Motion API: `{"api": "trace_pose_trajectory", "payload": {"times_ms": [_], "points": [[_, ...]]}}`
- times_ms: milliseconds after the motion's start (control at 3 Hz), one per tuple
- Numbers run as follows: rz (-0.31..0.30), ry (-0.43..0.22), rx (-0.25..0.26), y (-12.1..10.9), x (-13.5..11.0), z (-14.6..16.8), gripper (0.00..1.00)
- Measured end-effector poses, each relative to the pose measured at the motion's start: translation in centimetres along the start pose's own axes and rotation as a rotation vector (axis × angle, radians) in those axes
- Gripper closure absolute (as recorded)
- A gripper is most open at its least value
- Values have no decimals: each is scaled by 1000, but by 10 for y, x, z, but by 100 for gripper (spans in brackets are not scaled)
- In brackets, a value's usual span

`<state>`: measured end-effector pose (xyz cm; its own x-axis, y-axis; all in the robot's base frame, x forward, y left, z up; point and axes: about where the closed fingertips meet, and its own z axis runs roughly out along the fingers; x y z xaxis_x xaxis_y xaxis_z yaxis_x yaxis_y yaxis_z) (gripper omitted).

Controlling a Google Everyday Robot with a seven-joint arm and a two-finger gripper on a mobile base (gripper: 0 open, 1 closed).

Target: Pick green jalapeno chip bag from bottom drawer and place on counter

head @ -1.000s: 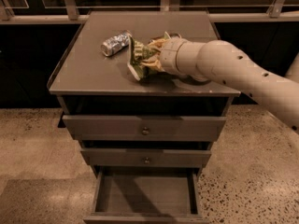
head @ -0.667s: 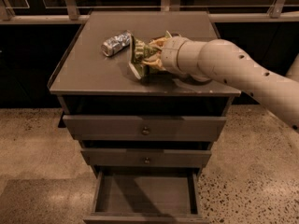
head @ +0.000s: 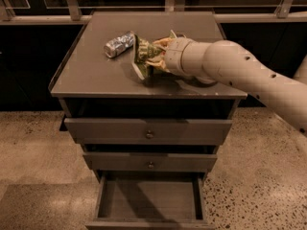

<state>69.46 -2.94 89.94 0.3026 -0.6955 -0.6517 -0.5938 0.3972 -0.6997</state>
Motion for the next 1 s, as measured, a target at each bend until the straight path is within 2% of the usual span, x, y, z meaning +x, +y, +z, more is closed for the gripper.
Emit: {"api": "trace_pose_trajectory", "payload": {"times_ms": [333,667,1000], "points": [[0,0,0,0,0,0,13],[0,0,0,0,0,0,0],[0,0,0,0,0,0,0]]}}
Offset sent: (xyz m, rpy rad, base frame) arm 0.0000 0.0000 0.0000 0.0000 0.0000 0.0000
